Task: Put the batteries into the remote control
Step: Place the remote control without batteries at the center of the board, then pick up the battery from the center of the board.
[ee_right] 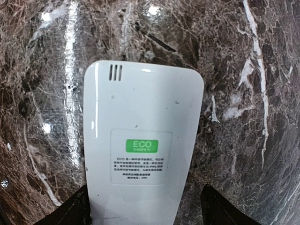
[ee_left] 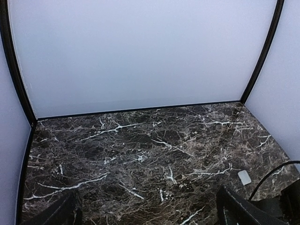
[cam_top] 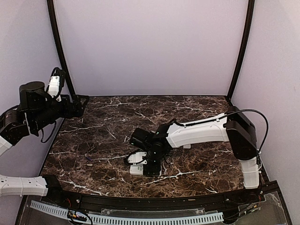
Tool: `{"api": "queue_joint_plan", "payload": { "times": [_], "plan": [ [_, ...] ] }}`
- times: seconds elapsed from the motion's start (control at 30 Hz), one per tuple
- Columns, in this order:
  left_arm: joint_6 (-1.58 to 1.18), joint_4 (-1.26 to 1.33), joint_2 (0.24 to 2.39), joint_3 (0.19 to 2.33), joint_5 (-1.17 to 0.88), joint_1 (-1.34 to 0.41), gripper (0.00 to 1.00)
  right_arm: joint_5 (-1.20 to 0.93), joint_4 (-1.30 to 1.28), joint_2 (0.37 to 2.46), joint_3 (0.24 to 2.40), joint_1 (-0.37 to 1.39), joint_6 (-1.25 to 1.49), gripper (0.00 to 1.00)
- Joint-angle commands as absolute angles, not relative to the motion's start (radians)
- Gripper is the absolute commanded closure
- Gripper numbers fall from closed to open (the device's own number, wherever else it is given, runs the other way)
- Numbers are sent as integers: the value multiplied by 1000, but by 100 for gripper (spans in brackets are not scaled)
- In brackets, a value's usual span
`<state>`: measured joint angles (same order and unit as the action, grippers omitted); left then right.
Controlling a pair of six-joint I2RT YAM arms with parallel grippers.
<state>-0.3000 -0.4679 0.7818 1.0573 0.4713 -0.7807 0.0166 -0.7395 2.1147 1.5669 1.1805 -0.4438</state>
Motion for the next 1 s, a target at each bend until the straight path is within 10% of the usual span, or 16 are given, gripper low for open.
{"api": "queue_joint_plan", "payload": {
  "times": [0.0,0.53,0.97],
  "plan": [
    [-100,-576,833,1086,376,-773,3,28,-728,2028,1587,1197,-456,23],
    [729,-1017,1223,953,229,-707,8,-211,-520,1702,1329,1061,-381,24],
    [950,-898,1428,870,169,-554,52,-250,-361,1621,1142,1051,-390,25]
  ]
}}
